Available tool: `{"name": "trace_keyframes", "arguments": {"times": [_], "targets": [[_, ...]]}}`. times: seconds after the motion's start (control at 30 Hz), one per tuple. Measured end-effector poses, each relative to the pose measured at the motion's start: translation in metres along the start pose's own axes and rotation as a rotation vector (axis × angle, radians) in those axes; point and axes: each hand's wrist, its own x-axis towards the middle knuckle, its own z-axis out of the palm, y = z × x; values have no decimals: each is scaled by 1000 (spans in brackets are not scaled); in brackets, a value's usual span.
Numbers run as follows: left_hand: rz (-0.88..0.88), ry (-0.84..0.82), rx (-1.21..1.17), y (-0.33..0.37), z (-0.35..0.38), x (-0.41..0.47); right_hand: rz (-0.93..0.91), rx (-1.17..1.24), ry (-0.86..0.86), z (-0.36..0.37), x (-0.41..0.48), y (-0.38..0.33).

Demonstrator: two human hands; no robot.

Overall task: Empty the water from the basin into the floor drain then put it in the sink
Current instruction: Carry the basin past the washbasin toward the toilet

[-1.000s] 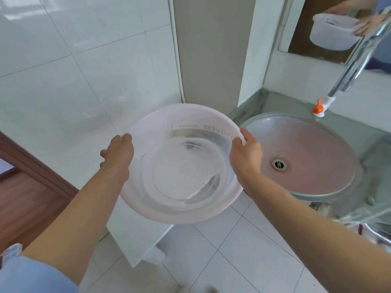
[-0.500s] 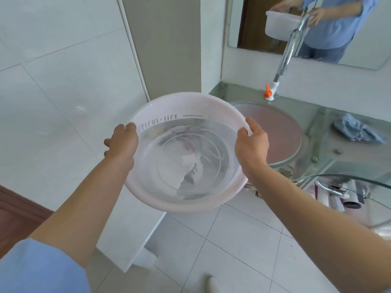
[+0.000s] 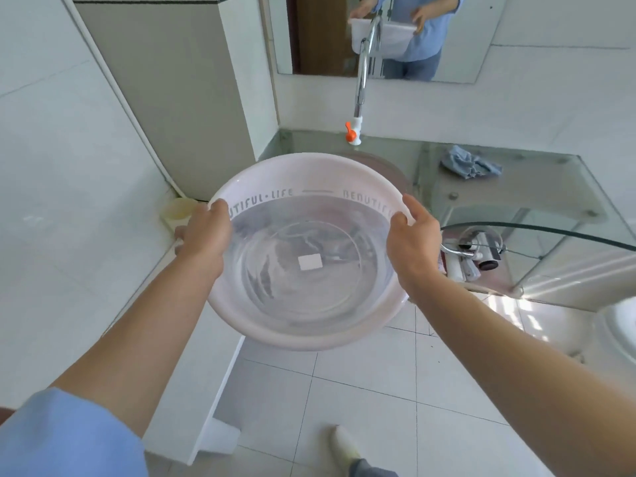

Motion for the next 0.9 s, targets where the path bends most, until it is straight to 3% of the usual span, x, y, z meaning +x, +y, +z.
{"name": "trace_keyframes", "arguments": {"times": [0.43,0.9], "targets": [[143,-302,-23,28,73,-70,75,38,210,-98,5,35],[173,-291,47,62,162,-151,121,28,238,-209,46,71]]}}
